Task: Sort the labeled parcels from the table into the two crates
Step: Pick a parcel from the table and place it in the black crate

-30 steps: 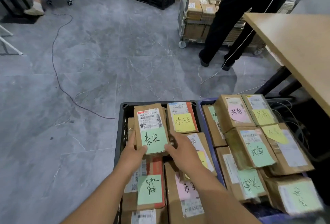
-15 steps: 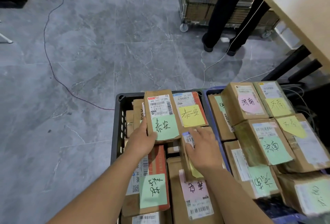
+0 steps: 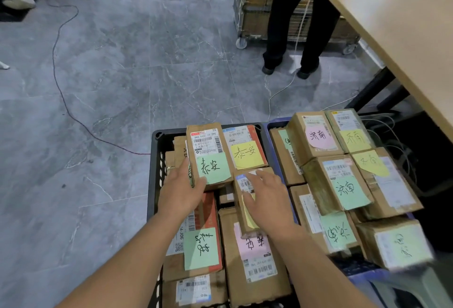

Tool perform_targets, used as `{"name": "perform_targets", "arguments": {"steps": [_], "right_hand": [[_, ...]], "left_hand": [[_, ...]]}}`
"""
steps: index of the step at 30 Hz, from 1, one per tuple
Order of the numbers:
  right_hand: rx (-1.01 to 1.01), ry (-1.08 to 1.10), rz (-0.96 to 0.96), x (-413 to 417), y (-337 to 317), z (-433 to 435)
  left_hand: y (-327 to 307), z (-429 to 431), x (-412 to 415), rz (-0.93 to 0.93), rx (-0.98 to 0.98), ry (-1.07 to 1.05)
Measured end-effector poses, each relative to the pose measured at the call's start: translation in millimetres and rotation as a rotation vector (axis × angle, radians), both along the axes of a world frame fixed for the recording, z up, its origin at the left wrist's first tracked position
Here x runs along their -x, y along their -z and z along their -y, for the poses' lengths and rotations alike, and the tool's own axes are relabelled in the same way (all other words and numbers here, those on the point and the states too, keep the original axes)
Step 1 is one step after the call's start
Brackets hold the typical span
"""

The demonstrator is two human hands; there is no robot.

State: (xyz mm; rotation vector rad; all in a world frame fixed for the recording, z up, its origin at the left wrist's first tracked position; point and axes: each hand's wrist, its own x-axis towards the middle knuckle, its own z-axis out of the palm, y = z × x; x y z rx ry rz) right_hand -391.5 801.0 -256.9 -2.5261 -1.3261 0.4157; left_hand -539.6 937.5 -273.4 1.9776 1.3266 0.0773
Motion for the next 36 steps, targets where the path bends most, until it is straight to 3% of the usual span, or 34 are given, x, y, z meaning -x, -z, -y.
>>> {"name": "perform_targets", "arguments": {"steps": [7,16,26,36], "right_hand": [[0.089,0.034,0.021,-3,-63,52],[0.134,0.180,0.152,-6,-153,189],[0.054,0.447,0.262,5,-231,431],[0.024,0.779,0.319,41,-261,654]], "left_hand": [[-60,62,-7,-0.070,-0.208,0.254],[-140,180,-31,-0.045,-0.358,0.539],[-215,375,-70,0.078,-0.437,0.816],[-257,590,-106,0.276,-0.508,1.071]]}}
